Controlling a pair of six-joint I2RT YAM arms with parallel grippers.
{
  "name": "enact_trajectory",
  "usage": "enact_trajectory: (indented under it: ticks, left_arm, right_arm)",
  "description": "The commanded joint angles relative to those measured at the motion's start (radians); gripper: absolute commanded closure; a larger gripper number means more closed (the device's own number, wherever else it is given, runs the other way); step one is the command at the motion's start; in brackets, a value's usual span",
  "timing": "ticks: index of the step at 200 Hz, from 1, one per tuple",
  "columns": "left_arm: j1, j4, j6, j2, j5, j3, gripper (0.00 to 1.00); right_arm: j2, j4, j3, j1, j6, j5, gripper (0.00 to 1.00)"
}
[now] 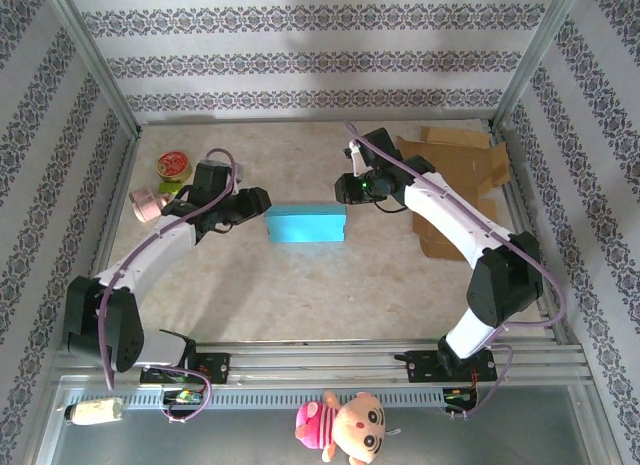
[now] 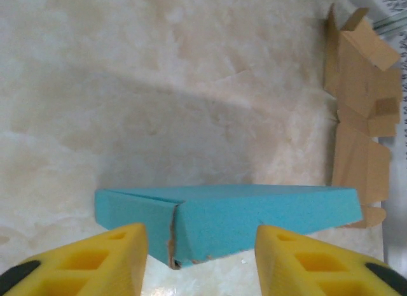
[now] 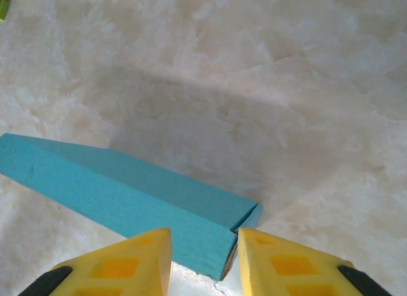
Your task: Fold the paper box
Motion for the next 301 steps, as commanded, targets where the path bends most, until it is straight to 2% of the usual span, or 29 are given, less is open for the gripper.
enact_trajectory:
  ticks: [1, 15, 26, 55, 86, 124, 157, 169, 190, 206, 224, 239, 252, 285, 301]
  left_arm:
    - [0.013, -0.004, 0.023, 0.041, -0.01, 0.001, 0.64]
    - [0.013, -0.003, 0.025, 0.048, -0.015, -0.035, 0.72]
    - [0.013, 0.023, 0.013, 0.049, -0.007, -0.08, 0.75]
    - [0.014, 0.121, -0.038, 0.052, 0.039, -0.205, 0.78]
    - [0.013, 0.142, -0.053, 0.027, 0.064, -0.214, 0.78]
    - [0.005, 0.09, -0.049, -0.081, 0.093, -0.215, 0.78]
    - [-0.064, -0.093, -0.07, -0.273, 0.048, -0.303, 0.76]
    - [-0.077, -0.149, -0.075, -0.355, -0.004, -0.312, 0.71]
    - [-0.079, -0.131, -0.075, -0.42, -0.073, -0.306, 0.47]
    - [-0.08, -0.114, -0.057, -0.375, -0.087, -0.293, 0.34]
    - [-0.08, -0.082, -0.049, -0.28, -0.041, -0.296, 0.24]
    - [-0.085, -0.03, -0.063, -0.206, 0.007, -0.325, 0.2]
    - [-0.101, 0.025, -0.078, -0.161, 0.022, -0.354, 0.18]
    - [-0.152, 0.201, -0.134, -0.065, 0.082, -0.399, 0.18]
    - [-0.171, 0.278, -0.173, -0.01, 0.093, -0.408, 0.26]
  right_arm:
    - [0.038, 0.004, -0.057, -0.004, 0.003, 0.004, 0.67]
    - [0.046, 0.012, -0.105, 0.001, 0.006, 0.001, 0.7]
    - [0.048, 0.019, -0.143, 0.005, 0.008, 0.002, 0.73]
    - [0.05, 0.029, -0.194, 0.005, 0.016, -0.012, 0.78]
    - [0.039, 0.021, -0.175, 0.011, 0.017, -0.027, 0.79]
    - [-0.04, 0.016, -0.238, 0.043, 0.03, -0.027, 0.79]
    - [-0.197, -0.022, -0.412, 0.101, 0.026, -0.041, 0.75]
    - [-0.243, -0.033, -0.418, 0.098, 0.028, -0.024, 0.72]
    - [-0.251, 0.005, -0.378, 0.06, 0.05, -0.007, 0.62]
    - [-0.211, 0.039, -0.369, 0.009, 0.115, -0.033, 0.51]
    - [-0.164, 0.082, -0.396, -0.006, 0.148, -0.09, 0.43]
    - [-0.137, 0.131, -0.438, 0.005, 0.156, -0.14, 0.35]
    - [-0.112, 0.167, -0.471, 0.016, 0.157, -0.183, 0.33]
    - [-0.04, 0.239, -0.511, 0.064, 0.179, -0.254, 0.35]
    - [-0.01, 0.251, -0.501, 0.094, 0.196, -0.255, 0.39]
